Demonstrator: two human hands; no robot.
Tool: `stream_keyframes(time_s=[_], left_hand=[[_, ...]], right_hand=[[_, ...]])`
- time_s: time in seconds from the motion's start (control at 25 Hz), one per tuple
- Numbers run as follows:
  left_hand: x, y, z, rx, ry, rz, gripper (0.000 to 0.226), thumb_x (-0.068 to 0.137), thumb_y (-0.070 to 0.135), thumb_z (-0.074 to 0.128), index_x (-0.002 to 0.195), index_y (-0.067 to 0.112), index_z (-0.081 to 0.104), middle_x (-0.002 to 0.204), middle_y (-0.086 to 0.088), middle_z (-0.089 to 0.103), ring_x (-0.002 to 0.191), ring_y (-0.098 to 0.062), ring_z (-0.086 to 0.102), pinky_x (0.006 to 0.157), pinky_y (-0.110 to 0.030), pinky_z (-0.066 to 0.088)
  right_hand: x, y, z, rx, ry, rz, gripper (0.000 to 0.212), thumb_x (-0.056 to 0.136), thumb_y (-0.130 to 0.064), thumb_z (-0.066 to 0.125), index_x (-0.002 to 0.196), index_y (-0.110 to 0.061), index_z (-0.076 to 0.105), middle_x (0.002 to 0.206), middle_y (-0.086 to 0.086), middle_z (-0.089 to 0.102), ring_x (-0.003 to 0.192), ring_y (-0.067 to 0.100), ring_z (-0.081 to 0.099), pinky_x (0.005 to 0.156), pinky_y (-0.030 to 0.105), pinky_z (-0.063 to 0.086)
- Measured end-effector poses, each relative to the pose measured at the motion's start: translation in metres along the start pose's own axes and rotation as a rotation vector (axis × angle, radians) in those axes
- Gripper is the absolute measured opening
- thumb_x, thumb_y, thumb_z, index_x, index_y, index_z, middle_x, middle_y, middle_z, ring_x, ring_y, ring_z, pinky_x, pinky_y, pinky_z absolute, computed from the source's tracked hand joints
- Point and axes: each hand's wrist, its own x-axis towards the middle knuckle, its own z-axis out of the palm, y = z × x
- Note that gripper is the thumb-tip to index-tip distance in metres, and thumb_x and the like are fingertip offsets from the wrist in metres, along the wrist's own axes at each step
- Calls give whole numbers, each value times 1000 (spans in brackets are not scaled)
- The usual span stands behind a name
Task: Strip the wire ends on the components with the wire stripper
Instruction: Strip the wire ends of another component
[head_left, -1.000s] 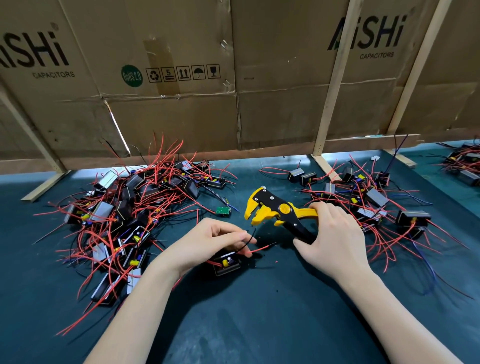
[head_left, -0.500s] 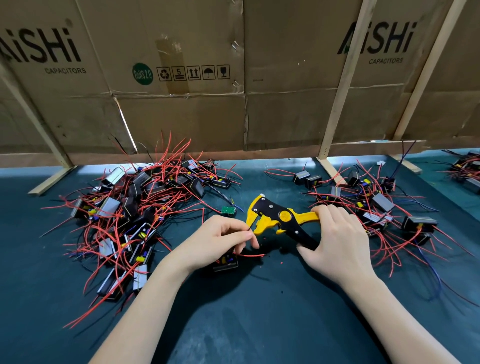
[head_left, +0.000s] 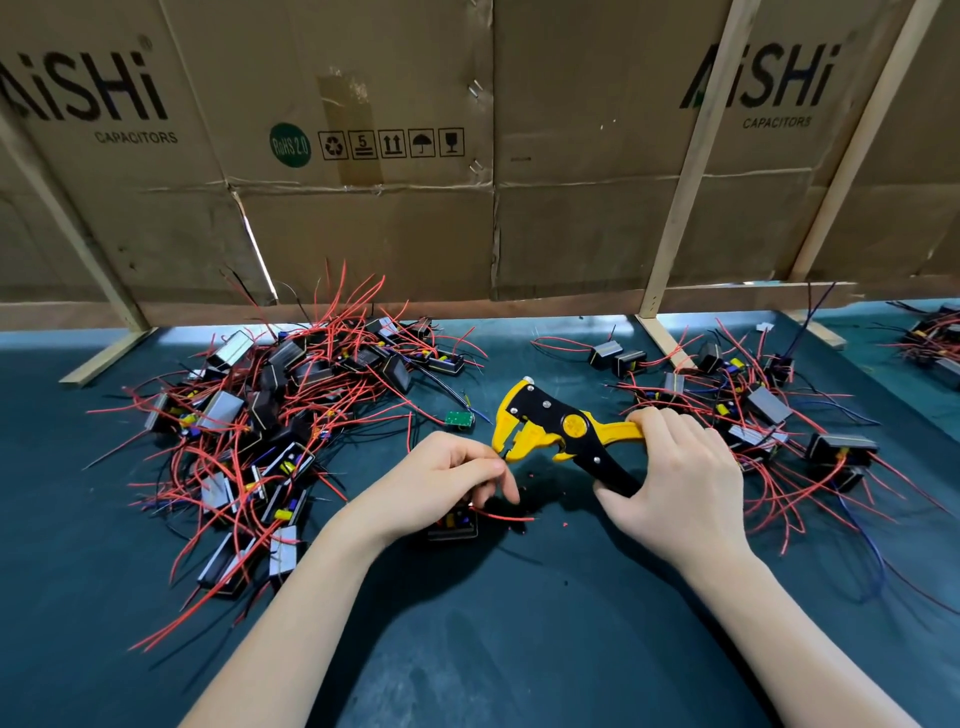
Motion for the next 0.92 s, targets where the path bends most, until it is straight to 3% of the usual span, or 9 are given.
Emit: stream_keyframes(time_s=[0.2, 0.56, 0.76, 0.92], left_hand=[[-1, 0, -2, 5, -31, -6, 37, 103, 15, 47, 76, 18, 72, 60, 3, 50, 64, -12, 44, 63, -23, 34], [-1, -2, -2, -5, -33, -9, 35, 103, 19, 47, 78, 18, 72, 57, 7, 46, 61, -11, 40, 56, -14, 32], [-2, -4, -4, 0, -29, 0, 35, 103, 19, 47, 80, 15, 73, 58, 5, 45, 61, -11, 40, 59, -20, 33], [-2, -4, -3, 11, -28, -3, 35, 103, 20, 47, 80, 17, 74, 58, 6, 45, 62, -10, 42, 59, -23, 31]], right_hand=[[0, 2, 1, -11, 22, 8, 46, 55, -40, 68, 88, -8, 63, 76, 3, 61, 71, 32, 59, 64, 38, 46], [0, 3, 3, -20, 51, 9, 45, 55, -44, 66, 84, -10, 63, 71, 2, 59, 67, 31, 59, 60, 35, 45], [0, 3, 3, -2, 66, 4, 46, 60, -49, 57, 82, -10, 64, 69, 1, 60, 66, 30, 60, 58, 33, 45], [-1, 3, 4, 4, 53, 13, 42, 54, -44, 74, 78, -11, 65, 64, 0, 59, 62, 29, 61, 54, 29, 42]])
